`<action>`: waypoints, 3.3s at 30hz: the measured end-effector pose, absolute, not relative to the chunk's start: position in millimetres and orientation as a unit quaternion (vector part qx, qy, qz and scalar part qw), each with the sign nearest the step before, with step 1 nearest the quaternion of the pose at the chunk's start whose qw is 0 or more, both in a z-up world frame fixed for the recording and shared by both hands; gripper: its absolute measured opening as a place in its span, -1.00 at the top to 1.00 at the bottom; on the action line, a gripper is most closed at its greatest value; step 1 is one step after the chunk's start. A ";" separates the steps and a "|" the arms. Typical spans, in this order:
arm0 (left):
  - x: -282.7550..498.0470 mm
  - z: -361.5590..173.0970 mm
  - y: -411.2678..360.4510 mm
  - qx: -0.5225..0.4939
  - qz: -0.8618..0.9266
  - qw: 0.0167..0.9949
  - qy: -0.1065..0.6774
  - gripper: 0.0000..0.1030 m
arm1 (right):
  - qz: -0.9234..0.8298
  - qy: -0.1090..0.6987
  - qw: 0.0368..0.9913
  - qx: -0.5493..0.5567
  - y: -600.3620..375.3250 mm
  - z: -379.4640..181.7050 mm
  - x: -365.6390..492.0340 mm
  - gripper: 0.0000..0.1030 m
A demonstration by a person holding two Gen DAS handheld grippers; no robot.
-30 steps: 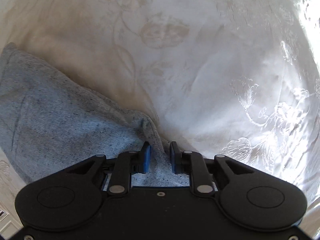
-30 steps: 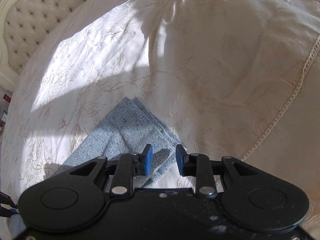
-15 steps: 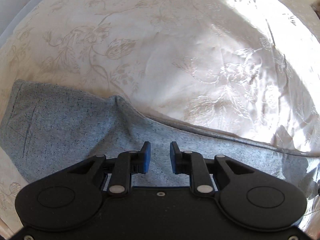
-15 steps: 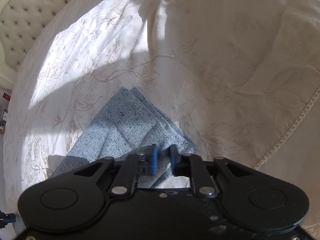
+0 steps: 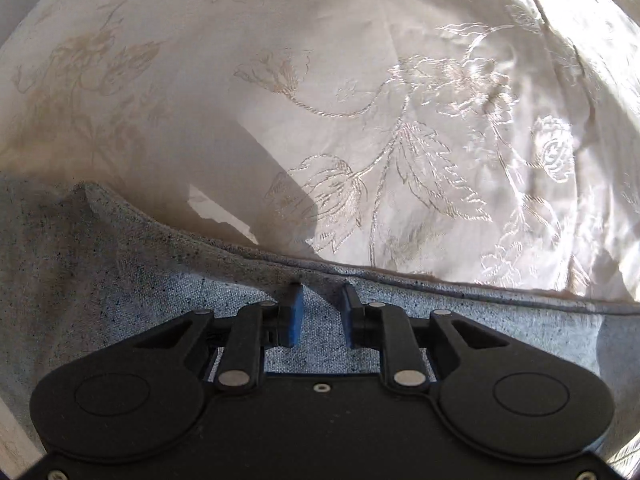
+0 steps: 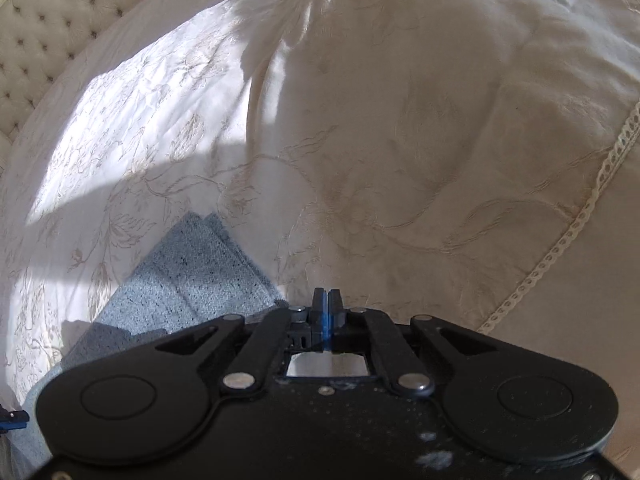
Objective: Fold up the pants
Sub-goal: 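Withdraw both grippers above the folded trousers, then close the left gripper on the edge of the folded trousers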
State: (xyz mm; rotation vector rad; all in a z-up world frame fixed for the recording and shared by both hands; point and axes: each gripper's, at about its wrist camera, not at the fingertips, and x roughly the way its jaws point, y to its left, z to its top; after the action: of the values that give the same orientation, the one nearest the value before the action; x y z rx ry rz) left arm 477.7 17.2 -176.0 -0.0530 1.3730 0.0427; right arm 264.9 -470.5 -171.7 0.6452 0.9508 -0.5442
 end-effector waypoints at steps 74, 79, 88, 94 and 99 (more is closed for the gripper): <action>250.1 -149.9 129.1 0.146 0.066 0.832 0.531 0.28 | 0.074 0.532 0.827 0.168 -104.3 -103.1 253.1 0.47; 245.6 -154.1 129.9 0.157 0.051 0.827 0.538 0.28 | 0.127 0.524 0.840 0.068 -52.4 -106.1 266.2 0.31; 235.0 -150.6 128.7 0.173 0.023 0.832 0.526 0.28 | 0.182 0.497 0.841 -0.113 16.5 -128.1 273.4 0.29; 236.4 -149.3 126.6 0.178 0.028 0.834 0.521 0.28 | 0.170 0.488 0.846 -0.131 16.3 -142.4 294.5 0.35; 248.0 -143.2 126.7 0.164 0.042 0.841 0.513 0.28 | 0.145 0.487 0.860 -0.051 -2.0 -130.2 313.0 0.87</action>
State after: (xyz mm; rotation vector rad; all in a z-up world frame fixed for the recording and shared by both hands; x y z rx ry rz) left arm 248.0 126.7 -143.2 0.3467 1.0841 0.0884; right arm 313.0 -2.0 -130.2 -0.1068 1.0228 0.3053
